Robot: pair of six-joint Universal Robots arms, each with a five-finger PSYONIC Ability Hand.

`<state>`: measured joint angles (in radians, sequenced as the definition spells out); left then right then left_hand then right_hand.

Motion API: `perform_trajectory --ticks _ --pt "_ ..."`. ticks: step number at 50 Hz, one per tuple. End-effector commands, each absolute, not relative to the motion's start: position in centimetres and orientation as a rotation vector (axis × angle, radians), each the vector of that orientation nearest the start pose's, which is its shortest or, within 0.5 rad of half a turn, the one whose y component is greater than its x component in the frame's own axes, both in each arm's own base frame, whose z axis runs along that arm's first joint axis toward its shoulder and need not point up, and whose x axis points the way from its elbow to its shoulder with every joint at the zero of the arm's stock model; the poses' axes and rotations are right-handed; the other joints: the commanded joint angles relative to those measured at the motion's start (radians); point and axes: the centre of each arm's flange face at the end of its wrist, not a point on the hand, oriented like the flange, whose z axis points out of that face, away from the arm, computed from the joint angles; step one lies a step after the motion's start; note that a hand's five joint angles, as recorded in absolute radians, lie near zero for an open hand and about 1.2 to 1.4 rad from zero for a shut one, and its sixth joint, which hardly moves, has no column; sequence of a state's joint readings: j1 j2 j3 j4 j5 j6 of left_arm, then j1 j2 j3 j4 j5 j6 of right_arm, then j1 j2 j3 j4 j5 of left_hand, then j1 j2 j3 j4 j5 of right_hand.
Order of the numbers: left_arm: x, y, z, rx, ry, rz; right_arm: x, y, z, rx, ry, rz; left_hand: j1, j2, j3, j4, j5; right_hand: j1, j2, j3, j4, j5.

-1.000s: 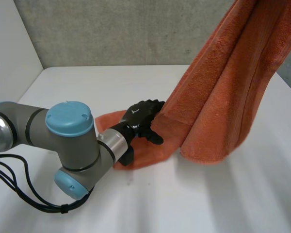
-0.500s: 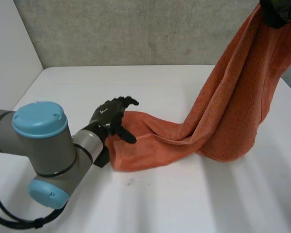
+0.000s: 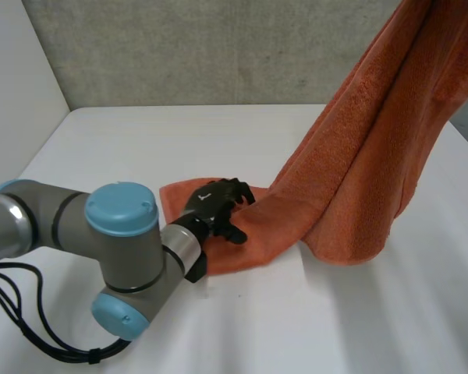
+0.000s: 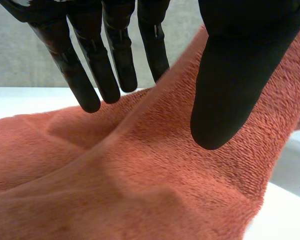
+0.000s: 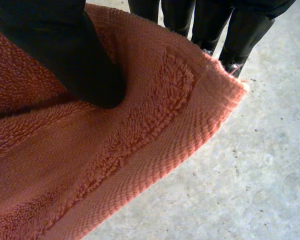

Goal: Fold the laundry

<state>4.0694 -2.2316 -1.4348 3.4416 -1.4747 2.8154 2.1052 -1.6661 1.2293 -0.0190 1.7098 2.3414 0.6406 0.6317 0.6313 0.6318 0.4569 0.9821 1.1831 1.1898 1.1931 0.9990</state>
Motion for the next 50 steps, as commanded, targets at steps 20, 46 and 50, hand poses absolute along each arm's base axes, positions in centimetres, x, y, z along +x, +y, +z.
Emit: perform_trajectory --ticks 20,46,50 --pt "-31.5 -27.0 18.9 -0.170 -2.002 1.695 23.4 -21.4 40.4 -1.055 1.832 -2.805 0.756 0.765 0.765 0.764 0.765 0.414 0.213 0.206 0.203 0.223" --pt "-23.2 -26.5 15.2 -0.752 -2.497 1.720 23.2 -26.4 19.7 -1.648 2.518 -1.725 0.756 0.765 0.765 0.764 0.765 0.414 0.213 0.206 0.203 0.223" --pt "-24.5 -30.1 15.9 -0.735 -2.431 1.812 24.8 -30.5 19.9 -1.564 2.450 -1.945 0.756 0.765 0.765 0.764 0.765 0.414 0.213 0.206 0.203 0.223"
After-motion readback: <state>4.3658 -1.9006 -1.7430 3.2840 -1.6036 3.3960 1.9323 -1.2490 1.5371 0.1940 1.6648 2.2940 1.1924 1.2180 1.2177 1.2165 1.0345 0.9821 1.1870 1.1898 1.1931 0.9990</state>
